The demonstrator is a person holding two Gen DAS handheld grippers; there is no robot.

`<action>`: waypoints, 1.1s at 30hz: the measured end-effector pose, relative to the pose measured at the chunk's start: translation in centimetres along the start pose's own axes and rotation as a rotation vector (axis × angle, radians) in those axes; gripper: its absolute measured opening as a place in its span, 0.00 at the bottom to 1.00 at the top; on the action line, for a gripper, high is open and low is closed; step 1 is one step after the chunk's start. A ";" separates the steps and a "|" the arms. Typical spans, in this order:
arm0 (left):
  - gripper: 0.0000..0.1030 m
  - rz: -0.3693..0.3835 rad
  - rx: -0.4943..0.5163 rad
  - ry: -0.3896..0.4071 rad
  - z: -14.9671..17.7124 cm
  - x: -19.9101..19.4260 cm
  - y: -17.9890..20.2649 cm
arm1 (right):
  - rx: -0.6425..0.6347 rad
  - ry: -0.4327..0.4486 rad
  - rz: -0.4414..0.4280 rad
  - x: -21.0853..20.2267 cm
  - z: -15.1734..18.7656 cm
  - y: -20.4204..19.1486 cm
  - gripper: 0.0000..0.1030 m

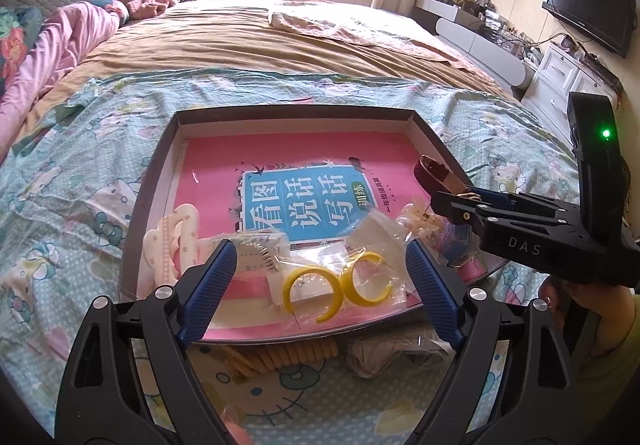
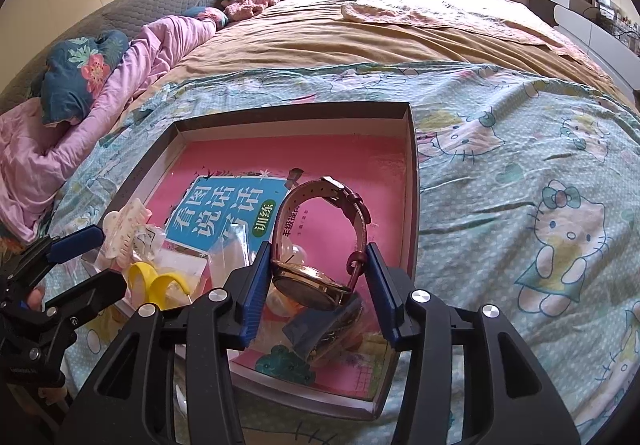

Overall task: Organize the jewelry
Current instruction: 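Open the left tool to drop the bangles while the right releases the watch into the tray, then move the right tool to the clear bag of dark hair ties beside the tray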

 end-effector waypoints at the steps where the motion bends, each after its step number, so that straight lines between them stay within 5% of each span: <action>1: 0.77 -0.001 -0.002 -0.001 0.0 -0.1 0.0 | 0.002 -0.002 -0.002 -0.1 0.0 0.0 0.48; 8: 0.77 -0.009 -0.009 0.005 0.2 -0.5 -0.3 | 0.018 0.036 -0.003 -1.6 -0.1 0.1 0.56; 17: 0.90 -0.042 -0.018 0.034 0.4 -2.3 -0.8 | 0.037 0.121 -0.006 -5.6 0.7 0.0 0.71; 33: 0.91 -0.157 -0.003 -0.043 4.0 -4.2 -3.9 | -0.032 0.101 -0.057 -8.7 5.3 -3.0 0.72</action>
Point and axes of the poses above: each gripper's, at about its wrist camera, not at the fingertips, and x roughly the way its jaws point, y to its right, z to its underside, the point moved 3 cm from there along x, roughly the way its jaws point, and after that the axes turned 4 degrees about x, right-handed, at the moved point
